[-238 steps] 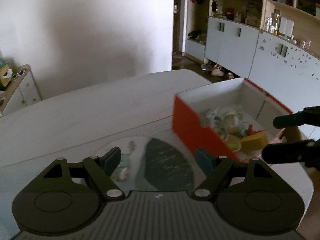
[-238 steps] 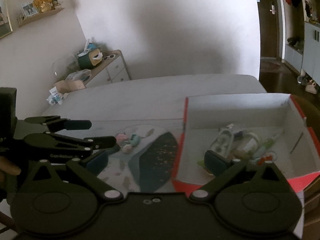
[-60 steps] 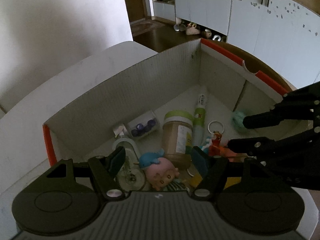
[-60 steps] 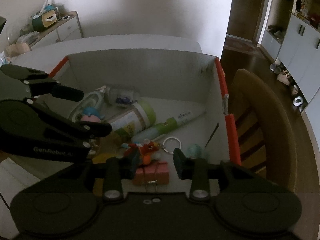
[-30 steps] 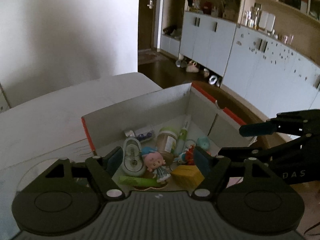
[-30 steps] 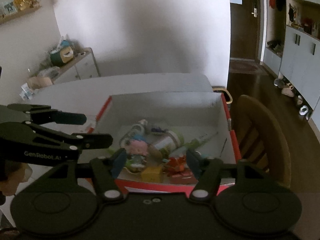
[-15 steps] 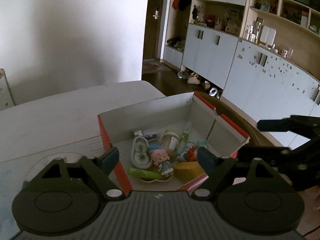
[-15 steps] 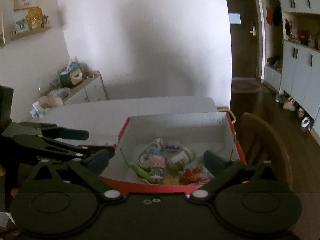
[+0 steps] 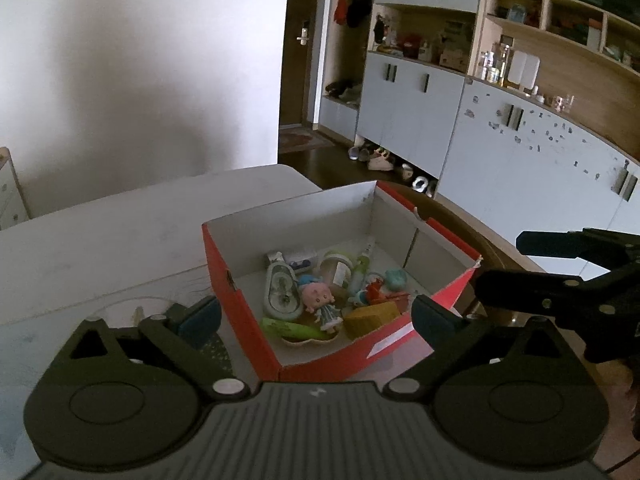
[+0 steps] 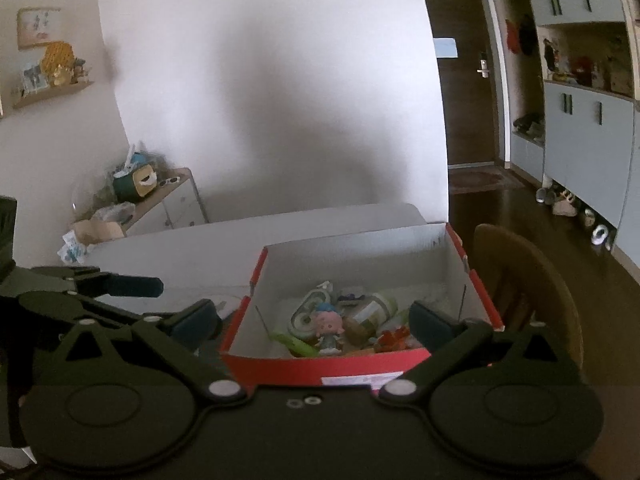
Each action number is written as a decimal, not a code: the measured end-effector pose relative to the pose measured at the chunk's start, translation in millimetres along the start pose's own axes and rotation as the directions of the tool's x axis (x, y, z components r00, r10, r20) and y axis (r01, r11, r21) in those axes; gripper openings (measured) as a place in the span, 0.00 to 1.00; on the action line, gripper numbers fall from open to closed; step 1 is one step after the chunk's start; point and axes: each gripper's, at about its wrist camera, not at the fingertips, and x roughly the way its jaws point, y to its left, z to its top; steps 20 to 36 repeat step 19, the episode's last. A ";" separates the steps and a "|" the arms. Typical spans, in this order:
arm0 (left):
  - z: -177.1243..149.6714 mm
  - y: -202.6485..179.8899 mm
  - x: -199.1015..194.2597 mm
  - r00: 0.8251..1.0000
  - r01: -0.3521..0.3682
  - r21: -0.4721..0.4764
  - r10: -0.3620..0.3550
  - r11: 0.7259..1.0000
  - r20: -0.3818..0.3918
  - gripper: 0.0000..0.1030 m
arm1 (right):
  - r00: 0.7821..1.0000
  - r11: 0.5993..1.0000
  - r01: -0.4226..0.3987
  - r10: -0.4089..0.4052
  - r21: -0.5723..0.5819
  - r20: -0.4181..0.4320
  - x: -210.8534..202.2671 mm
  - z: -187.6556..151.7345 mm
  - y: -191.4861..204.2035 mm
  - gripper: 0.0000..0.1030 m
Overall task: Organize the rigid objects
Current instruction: 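Withdraw both tools back from the filled box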
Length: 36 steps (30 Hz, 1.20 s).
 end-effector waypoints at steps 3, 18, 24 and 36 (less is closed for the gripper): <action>-1.4 1.1 -5.8 1.000 0.017 -0.008 -0.017 1.000 0.003 0.99 | 1.000 1.000 0.006 -0.006 0.023 0.006 -4.4 -2.4 1.6 1.00; -4.9 3.7 -18.8 0.999 0.040 0.022 -0.041 0.999 0.034 0.99 | 1.000 0.997 0.025 -0.025 0.075 0.003 -10.0 -11.5 9.9 1.00; -5.1 4.3 -19.0 0.999 0.039 0.023 -0.040 0.999 0.034 0.99 | 1.000 0.997 0.026 -0.026 0.076 0.003 -9.7 -12.1 10.1 1.00; -5.1 4.3 -19.0 0.999 0.039 0.023 -0.040 0.999 0.034 0.99 | 1.000 0.997 0.026 -0.026 0.076 0.003 -9.7 -12.1 10.1 1.00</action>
